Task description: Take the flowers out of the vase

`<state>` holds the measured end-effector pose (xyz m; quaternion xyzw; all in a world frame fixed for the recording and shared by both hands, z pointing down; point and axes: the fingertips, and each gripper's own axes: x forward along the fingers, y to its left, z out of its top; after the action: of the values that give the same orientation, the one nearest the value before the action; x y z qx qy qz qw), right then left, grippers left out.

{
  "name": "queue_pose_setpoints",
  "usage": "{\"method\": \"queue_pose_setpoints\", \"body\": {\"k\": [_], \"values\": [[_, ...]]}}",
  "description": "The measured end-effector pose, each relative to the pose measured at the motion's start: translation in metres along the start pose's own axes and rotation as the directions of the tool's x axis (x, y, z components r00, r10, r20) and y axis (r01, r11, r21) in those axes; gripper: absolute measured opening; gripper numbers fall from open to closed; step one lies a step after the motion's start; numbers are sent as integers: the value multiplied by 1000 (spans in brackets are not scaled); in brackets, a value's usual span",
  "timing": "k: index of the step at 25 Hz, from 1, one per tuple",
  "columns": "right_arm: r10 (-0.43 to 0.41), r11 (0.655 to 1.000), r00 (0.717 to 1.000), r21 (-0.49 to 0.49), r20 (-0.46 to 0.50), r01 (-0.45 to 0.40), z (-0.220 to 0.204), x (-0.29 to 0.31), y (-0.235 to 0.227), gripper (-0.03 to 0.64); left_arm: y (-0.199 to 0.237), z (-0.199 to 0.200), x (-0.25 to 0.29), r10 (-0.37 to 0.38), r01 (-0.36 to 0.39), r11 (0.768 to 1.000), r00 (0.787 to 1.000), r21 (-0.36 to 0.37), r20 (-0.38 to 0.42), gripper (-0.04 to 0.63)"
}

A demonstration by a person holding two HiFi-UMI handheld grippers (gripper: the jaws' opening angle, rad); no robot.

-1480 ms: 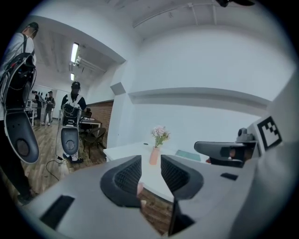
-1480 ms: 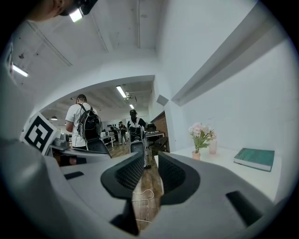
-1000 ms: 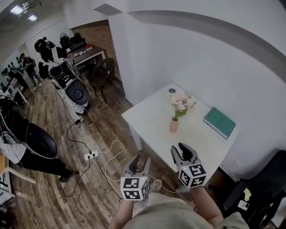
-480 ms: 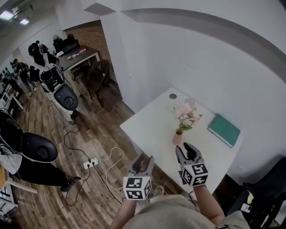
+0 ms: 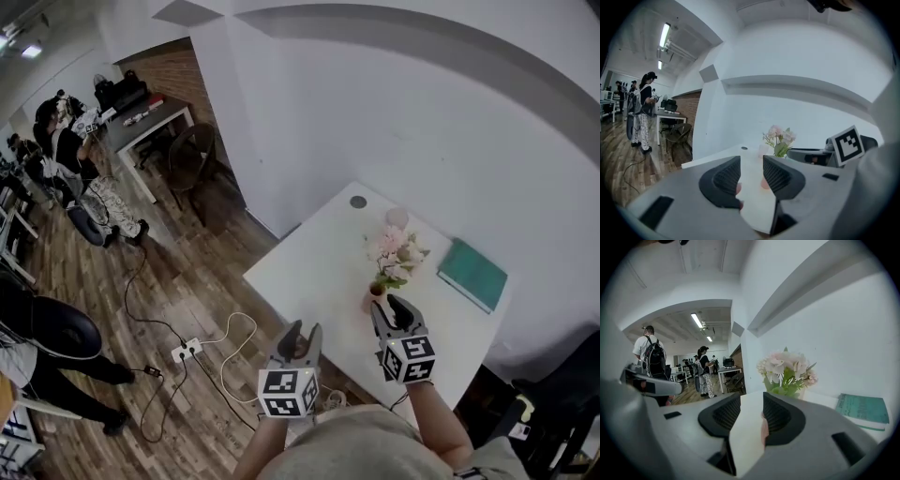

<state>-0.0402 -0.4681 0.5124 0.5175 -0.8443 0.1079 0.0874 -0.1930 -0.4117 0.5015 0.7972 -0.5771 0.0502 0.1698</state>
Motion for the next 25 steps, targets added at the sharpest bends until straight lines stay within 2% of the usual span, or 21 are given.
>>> {"method": "queue_pose_setpoints", "body": {"k": [13,25], "values": [[-83,996,994,15,-76,84,-29,30,-39,146,7,-11,45,-58,57,998,997,-28,-57,143],[-92,995,990,40,-109,97,-47,62,-57,146,7,-23,77,-93,92,996,990,-14,-109,143]]}}
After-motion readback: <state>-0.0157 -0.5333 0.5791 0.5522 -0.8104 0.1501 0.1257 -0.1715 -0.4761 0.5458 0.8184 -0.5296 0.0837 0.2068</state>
